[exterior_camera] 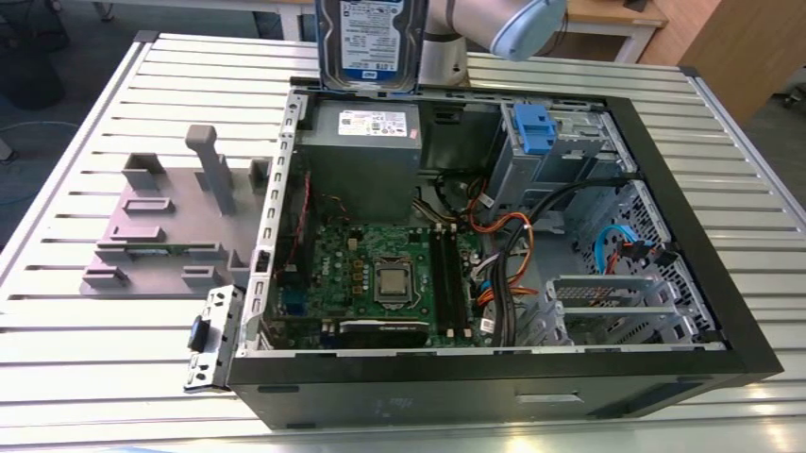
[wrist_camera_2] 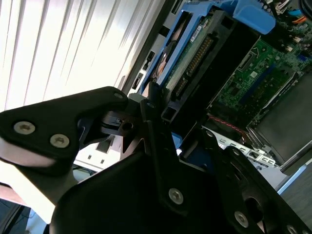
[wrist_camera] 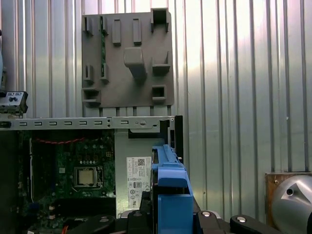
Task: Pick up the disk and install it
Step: 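Pick up the disk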
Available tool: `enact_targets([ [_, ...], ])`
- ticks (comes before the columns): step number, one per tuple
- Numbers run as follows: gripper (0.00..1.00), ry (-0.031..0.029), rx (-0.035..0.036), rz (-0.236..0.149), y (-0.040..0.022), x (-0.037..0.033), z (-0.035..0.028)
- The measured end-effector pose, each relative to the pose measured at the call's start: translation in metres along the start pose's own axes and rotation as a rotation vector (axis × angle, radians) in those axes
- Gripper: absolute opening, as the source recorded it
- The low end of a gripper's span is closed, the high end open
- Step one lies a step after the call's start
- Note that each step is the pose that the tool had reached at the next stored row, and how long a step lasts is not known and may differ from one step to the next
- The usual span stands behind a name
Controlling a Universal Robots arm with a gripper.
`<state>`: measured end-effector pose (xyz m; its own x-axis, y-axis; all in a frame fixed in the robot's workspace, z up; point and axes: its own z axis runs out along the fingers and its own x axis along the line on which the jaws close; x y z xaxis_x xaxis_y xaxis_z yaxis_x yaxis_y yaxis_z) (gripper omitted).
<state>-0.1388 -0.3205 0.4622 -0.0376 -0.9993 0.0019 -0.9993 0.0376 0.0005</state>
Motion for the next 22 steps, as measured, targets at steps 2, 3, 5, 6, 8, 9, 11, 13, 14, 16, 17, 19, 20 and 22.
enact_targets([
  [2, 0.36, 0.0, 0.0, 0.0, -0.001, 0.0, 0.0],
  [3, 0.36, 0.0, 0.0, 0.0, -0.0015, -0.0001, 0.0],
  [5, 0.36, 0.0001, 0.0, 0.0, -0.0025, -0.0001, 0.0],
  [6, 0.36, 0.0, 0.0, 0.0, -0.003, -0.0001, 0.0],
  [8, 0.36, 0.0, 0.0, 0.0, -0.0039, -0.0001, 0.0],
  [9, 0.36, 0.0, 0.0, 0.0, -0.0044, -0.0002, 0.0],
  [11, 0.36, 0.0, 0.0, 0.0, -0.0053, -0.0002, 0.0],
  [13, 0.36, 0.0001, 0.0, 0.0, -0.0062, -0.0002, 0.0],
  [14, 0.36, 0.0, 0.0, 0.0, -0.0067, -0.0002, 0.0],
  [16, 0.36, 0.0, 0.0, 0.0, -0.0076, -0.0003, 0.0],
  [17, 0.36, 0.0001, 0.0, 0.0, -0.0081, -0.0003, 0.0],
  [19, 0.36, 0.0, 0.0001, 0.0, -0.0089, -0.0003, 0.0],
  [20, 0.36, 0.0001, 0.0, 0.0, -0.0094, -0.0004, 0.0],
  [22, 0.36, 0.0001, 0.0, 0.0, -0.0102, -0.0004, 0.0],
])
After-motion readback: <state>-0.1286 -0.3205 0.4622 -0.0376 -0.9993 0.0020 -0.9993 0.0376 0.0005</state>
